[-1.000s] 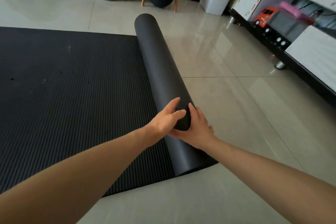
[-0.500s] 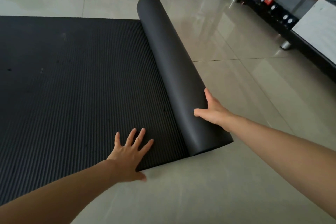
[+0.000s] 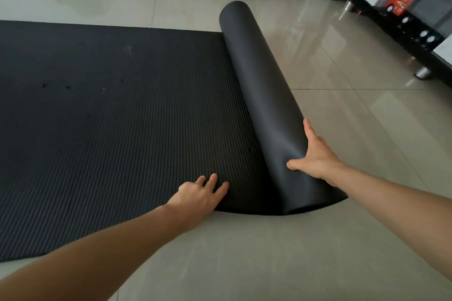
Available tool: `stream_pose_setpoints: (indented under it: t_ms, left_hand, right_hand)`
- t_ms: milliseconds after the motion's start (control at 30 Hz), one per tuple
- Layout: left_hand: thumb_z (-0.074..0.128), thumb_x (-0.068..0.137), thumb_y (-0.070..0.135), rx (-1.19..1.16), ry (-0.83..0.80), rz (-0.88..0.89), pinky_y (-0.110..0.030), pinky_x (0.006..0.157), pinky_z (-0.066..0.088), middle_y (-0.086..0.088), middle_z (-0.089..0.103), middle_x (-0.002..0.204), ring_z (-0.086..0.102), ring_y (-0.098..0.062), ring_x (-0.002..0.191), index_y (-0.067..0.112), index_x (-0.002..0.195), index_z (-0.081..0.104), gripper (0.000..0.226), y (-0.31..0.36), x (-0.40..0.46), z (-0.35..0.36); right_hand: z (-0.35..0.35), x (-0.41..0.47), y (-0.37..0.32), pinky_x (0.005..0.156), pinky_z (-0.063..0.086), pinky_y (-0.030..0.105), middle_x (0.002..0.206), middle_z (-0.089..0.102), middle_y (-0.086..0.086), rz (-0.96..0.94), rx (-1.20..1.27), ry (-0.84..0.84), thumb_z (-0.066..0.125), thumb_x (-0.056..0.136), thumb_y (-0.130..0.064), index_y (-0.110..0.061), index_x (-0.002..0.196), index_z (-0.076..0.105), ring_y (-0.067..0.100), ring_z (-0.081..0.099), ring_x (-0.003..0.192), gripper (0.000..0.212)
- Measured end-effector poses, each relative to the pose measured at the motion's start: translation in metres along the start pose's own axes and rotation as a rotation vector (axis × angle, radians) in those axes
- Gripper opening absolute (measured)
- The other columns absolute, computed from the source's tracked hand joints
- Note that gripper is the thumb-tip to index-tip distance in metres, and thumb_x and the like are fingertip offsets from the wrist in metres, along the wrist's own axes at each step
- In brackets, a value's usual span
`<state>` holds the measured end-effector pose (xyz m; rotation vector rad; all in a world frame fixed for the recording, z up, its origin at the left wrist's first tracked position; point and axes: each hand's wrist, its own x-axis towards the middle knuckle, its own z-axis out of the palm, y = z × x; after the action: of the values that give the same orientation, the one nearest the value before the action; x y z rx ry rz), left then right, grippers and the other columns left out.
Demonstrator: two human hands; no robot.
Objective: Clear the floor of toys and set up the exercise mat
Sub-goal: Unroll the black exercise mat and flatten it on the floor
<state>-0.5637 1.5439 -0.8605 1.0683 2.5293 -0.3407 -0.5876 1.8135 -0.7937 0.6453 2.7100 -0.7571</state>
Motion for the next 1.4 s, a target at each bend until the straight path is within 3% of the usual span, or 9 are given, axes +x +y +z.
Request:
stream_pose_setpoints:
  t_ms: [400, 533, 667, 867, 967, 1167, 1300, 1400]
  left_hand:
    - [0.043, 0.093, 0.006, 0.064, -0.029, -0.128, -0.036, 0.094, 0.044, -0.013, -0.005, 0.156, 0.011, -0.032, 0.143, 0.021, 0.146, -0.013, 0.078, -0.098, -0.089, 0.036]
    - [0.04, 0.094, 0.007, 0.067, -0.043, -0.167, -0.032, 0.097, 0.04, -0.008, -0.007, 0.157, 0.01, -0.028, 0.144, 0.023, 0.146, -0.013, 0.076, -0.133, -0.12, 0.047]
    - [0.037, 0.093, 0.007, 0.044, -0.049, -0.22, -0.029, 0.099, 0.039, -0.003, -0.008, 0.158, 0.009, -0.023, 0.145, 0.025, 0.147, -0.012, 0.075, -0.165, -0.155, 0.062]
    - [0.031, 0.09, 0.003, -0.04, -0.052, -0.32, -0.024, 0.098, 0.041, 0.009, -0.01, 0.157, 0.007, -0.013, 0.145, 0.032, 0.146, -0.011, 0.076, -0.202, -0.21, 0.084]
    - [0.03, 0.088, 0.001, -0.069, -0.05, -0.361, -0.021, 0.099, 0.039, 0.012, -0.009, 0.156, 0.006, -0.011, 0.145, 0.033, 0.146, -0.01, 0.077, -0.213, -0.228, 0.09]
    - [0.032, 0.088, 0.002, -0.144, -0.07, -0.49, -0.016, 0.101, 0.036, 0.019, -0.012, 0.151, 0.006, -0.006, 0.144, 0.034, 0.146, -0.007, 0.077, -0.229, -0.261, 0.102]
    - [0.035, 0.085, -0.002, -0.225, -0.127, -0.572, -0.018, 0.108, 0.026, 0.016, -0.003, 0.155, 0.007, -0.007, 0.144, 0.033, 0.147, -0.003, 0.08, -0.227, -0.267, 0.111]
    - [0.038, 0.085, -0.003, -0.438, -0.218, -0.654, -0.026, 0.113, 0.02, 0.009, 0.003, 0.157, 0.009, -0.013, 0.144, 0.027, 0.148, 0.006, 0.077, -0.22, -0.25, 0.115]
  right_hand:
    - [0.063, -0.017, -0.092, 0.089, 0.046, 0.035, 0.145, 0.033, 0.002, -0.097, 0.143, -0.116, 0.076, 0.068, -0.021, -0.041, 0.145, -0.009, 0.026, 0.047, 0.118, 0.116]
    - [0.089, -0.026, -0.126, 0.077, 0.041, 0.03, 0.144, 0.033, 0.002, -0.105, 0.204, -0.151, 0.075, 0.069, -0.023, -0.042, 0.144, -0.01, 0.022, 0.047, 0.108, 0.116]
    - [0.115, -0.038, -0.158, 0.081, 0.039, 0.03, 0.143, 0.033, 0.001, -0.136, 0.278, -0.198, 0.076, 0.068, -0.024, -0.042, 0.144, -0.01, 0.019, 0.045, 0.101, 0.117]
    - [0.152, -0.06, -0.195, 0.094, 0.038, 0.034, 0.146, 0.03, -0.001, -0.174, 0.365, -0.274, 0.076, 0.069, -0.024, -0.041, 0.144, -0.01, 0.023, 0.041, 0.123, 0.115]
    - [0.167, -0.071, -0.209, 0.083, 0.036, 0.028, 0.146, 0.03, 0.0, -0.182, 0.387, -0.282, 0.076, 0.07, -0.024, -0.04, 0.145, -0.01, 0.02, 0.042, 0.116, 0.114]
    - [0.19, -0.089, -0.232, 0.083, 0.029, 0.026, 0.151, 0.022, -0.002, -0.214, 0.434, -0.321, 0.075, 0.072, -0.024, -0.036, 0.146, -0.01, 0.021, 0.035, 0.13, 0.113]
    - [0.199, -0.097, -0.234, 0.084, 0.029, 0.024, 0.152, 0.019, -0.005, -0.227, 0.467, -0.373, 0.075, 0.071, -0.026, -0.038, 0.145, -0.011, 0.018, 0.033, 0.13, 0.114]
    - [0.198, -0.096, -0.227, 0.086, 0.029, 0.024, 0.152, 0.017, -0.006, -0.232, 0.473, -0.398, 0.076, 0.07, -0.028, -0.04, 0.144, -0.012, 0.017, 0.03, 0.132, 0.116]
